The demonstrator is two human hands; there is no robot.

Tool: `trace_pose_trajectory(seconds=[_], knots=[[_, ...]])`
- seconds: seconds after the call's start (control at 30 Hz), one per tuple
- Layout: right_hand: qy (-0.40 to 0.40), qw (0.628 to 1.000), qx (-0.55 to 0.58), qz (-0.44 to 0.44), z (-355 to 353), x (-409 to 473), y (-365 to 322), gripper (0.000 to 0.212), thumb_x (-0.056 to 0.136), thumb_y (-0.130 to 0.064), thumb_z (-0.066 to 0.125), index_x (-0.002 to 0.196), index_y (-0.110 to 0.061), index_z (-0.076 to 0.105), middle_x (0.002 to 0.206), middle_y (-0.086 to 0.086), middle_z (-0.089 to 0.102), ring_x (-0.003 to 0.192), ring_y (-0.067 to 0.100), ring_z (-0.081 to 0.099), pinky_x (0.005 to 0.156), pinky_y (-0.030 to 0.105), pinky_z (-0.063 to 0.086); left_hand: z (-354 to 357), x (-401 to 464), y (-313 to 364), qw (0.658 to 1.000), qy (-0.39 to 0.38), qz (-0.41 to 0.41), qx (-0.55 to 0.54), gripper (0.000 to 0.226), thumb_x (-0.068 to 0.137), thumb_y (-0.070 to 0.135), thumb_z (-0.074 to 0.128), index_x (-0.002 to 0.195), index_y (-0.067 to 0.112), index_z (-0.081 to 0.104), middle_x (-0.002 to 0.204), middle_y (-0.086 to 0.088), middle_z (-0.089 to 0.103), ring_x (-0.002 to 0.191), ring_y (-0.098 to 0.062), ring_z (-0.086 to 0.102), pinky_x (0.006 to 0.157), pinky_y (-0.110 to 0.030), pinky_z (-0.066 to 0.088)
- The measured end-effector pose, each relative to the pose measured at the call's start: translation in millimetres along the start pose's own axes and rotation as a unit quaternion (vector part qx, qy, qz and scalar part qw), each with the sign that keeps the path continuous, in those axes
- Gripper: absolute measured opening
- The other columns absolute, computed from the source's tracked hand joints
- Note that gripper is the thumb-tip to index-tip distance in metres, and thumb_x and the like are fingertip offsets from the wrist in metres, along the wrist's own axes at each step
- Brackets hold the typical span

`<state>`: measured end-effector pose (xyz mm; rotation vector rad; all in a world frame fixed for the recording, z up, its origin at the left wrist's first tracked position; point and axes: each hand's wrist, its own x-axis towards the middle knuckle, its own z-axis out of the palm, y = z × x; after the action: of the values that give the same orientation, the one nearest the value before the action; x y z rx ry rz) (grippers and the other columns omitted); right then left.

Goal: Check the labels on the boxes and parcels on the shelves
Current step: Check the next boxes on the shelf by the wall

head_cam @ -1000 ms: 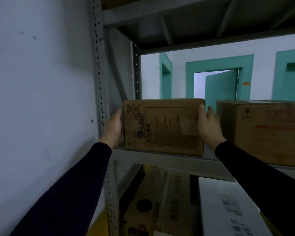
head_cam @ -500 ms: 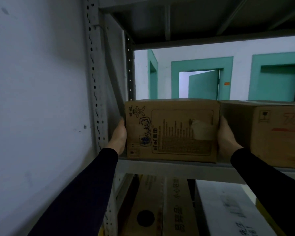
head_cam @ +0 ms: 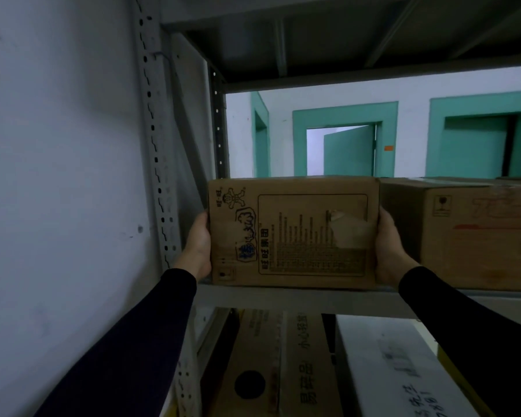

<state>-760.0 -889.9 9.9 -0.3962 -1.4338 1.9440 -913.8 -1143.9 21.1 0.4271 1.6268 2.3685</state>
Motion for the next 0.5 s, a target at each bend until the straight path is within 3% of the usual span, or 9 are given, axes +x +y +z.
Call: trace_pose_trajectory(seconds=[0.17,0.37,0.5], knots=[[-0.056,0.998,0.028,0.011,-17,-29,-19,0.053,0.099,-0.062,0.036,0.107,-0.026,0.074,0.106,0.007,0.075,0.099,0.028,0.068,0.081,0.041,0.055,10,-57,18,0.999,0.024,0.021,0.006,0.053,0.101,0.055,0.032,0.095,0.020,0.073,0.089,-0.010,0.076,0.091,-0.031,0.066,0.085,-0.043,0.053],[-0.135,0.988,0.076,-0.004,-53,-87,-48,0.050,0.104,-0.053,0.033,0.101,-0.028,0.076,0.095,0.001,0.079,0.085,0.020,0.074,0.072,0.033,0.058,32,-166,34,0.993,0.073,0.088,0.020,0.050,0.101,0.050,0.034,0.090,0.021,0.073,0.088,-0.008,0.077,0.090,-0.031,0.067,0.085,-0.048,0.053],[-0.170,0.982,0.078,-0.013,-90,-134,-65,0.056,0.101,-0.061,0.033,0.124,-0.027,0.071,0.116,0.004,0.075,0.111,0.027,0.068,0.100,0.047,0.053,50,-260,34,0.985,0.103,0.133,0.021,0.050,0.099,0.049,0.037,0.079,0.024,0.076,0.090,-0.007,0.076,0.087,-0.030,0.069,0.087,-0.049,0.054]])
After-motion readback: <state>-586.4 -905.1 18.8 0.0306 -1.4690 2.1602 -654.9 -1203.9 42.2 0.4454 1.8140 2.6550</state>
